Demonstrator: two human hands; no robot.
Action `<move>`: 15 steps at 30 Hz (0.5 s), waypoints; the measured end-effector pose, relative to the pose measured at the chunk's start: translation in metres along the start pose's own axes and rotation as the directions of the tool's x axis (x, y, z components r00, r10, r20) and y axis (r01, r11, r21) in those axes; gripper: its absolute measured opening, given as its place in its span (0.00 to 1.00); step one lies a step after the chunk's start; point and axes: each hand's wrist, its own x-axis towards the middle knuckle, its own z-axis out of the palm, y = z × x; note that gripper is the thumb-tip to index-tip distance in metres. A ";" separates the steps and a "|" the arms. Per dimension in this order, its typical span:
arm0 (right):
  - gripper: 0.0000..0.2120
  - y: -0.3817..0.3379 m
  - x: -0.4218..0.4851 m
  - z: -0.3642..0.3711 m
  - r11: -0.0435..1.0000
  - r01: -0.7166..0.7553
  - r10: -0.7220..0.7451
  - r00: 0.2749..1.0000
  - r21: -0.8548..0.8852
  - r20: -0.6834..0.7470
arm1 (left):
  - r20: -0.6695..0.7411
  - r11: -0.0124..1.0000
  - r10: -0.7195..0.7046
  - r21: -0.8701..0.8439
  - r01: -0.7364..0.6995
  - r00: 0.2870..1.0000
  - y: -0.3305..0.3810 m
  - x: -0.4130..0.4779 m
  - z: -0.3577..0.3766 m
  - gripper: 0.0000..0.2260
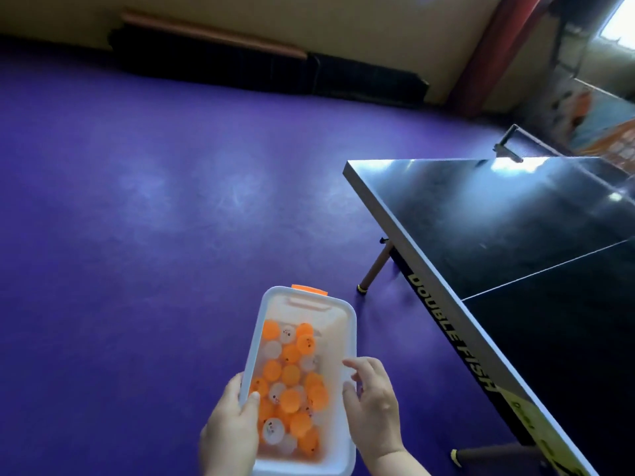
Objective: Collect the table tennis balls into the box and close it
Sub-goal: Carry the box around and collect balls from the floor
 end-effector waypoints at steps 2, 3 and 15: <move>0.17 0.006 0.010 -0.008 1.000 -0.024 0.024 0.999 0.006 -0.048 | 0.015 0.999 0.032 0.010 -0.032 0.999 0.019 0.004 0.005 0.17; 0.17 0.010 0.016 -0.012 0.999 -0.036 0.038 0.997 0.019 -0.073 | 0.021 0.998 0.055 0.019 -0.055 0.998 0.029 0.008 0.009 0.17; 0.14 0.056 0.163 -0.040 0.991 -0.070 0.095 0.968 0.115 -0.233 | 0.080 0.955 0.282 0.071 -0.288 0.956 0.168 0.100 0.071 0.12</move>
